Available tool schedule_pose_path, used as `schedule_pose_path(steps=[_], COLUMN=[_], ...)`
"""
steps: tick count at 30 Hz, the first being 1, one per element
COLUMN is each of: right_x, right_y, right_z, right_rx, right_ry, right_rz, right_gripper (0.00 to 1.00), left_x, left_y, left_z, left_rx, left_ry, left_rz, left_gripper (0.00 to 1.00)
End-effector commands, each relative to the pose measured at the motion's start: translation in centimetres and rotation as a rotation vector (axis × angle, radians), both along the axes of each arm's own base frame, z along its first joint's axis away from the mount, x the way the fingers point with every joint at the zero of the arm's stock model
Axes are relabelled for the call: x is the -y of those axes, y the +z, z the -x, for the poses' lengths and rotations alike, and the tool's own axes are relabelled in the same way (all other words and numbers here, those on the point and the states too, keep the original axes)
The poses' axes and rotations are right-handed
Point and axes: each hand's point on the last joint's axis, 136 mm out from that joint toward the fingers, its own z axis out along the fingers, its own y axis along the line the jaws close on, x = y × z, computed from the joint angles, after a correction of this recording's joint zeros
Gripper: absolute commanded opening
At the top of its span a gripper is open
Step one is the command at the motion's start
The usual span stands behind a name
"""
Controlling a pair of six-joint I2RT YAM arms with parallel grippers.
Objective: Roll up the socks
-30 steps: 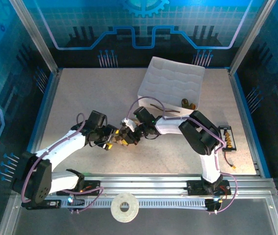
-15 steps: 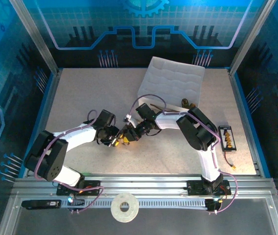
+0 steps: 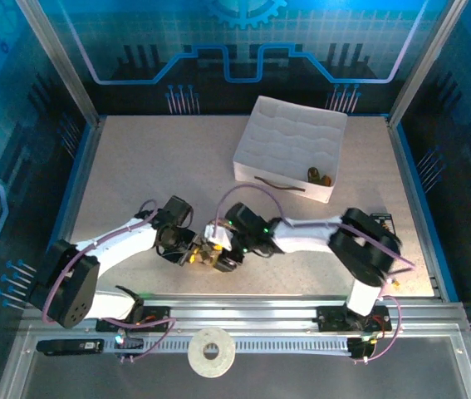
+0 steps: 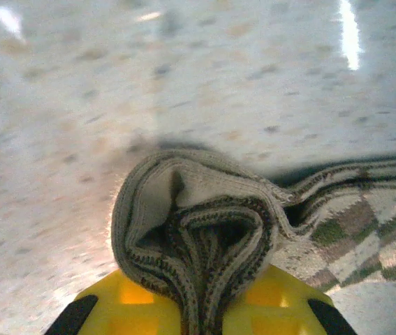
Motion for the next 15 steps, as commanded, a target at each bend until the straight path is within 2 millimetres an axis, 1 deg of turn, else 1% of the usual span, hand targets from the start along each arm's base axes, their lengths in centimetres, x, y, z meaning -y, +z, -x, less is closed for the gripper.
schedule_pose_path(steps=[1,3,5,7,9,13,15], right_x=[-0.5,-0.7,-1.4,-2.0,-2.6,-3.5,-3.9], right_y=[3.3,3.4,3.4,2.8,2.3,2.1,1.9], right_z=[-2.0,-0.7,0.7,1.7,1.8,0.6,0.5], right_rx=[0.352,0.394,0.418,0.449,0.490,0.559,0.573], right_ry=[-0.050,-0.048,-0.027,-0.013,-0.014,-0.046,-0.032], right_rz=[-0.053,-0.040,-0.054,-0.030,-0.006,0.023,0.033], right_gripper=[0.61,0.61,0.61,0.61,0.61,0.60,0.58], left_x=[-2.6,-2.4,-2.1,-1.6,-1.4,-1.0,-0.8], left_y=[-1.5,-1.6,-1.7,-1.7,-1.7,-1.6,-1.7], left_z=[4.9,4.8,4.4,3.9,3.5,2.9,2.8], left_rx=[-0.221,-0.242,-0.256,-0.273,-0.292,-0.316,-0.325], left_ry=[0.118,0.125,0.118,0.098,0.078,0.038,0.024], left_rz=[-0.139,-0.145,-0.143,-0.144,-0.150,-0.163,-0.164], left_gripper=[0.00,0.00,0.00,0.00,0.00,0.00,0.00])
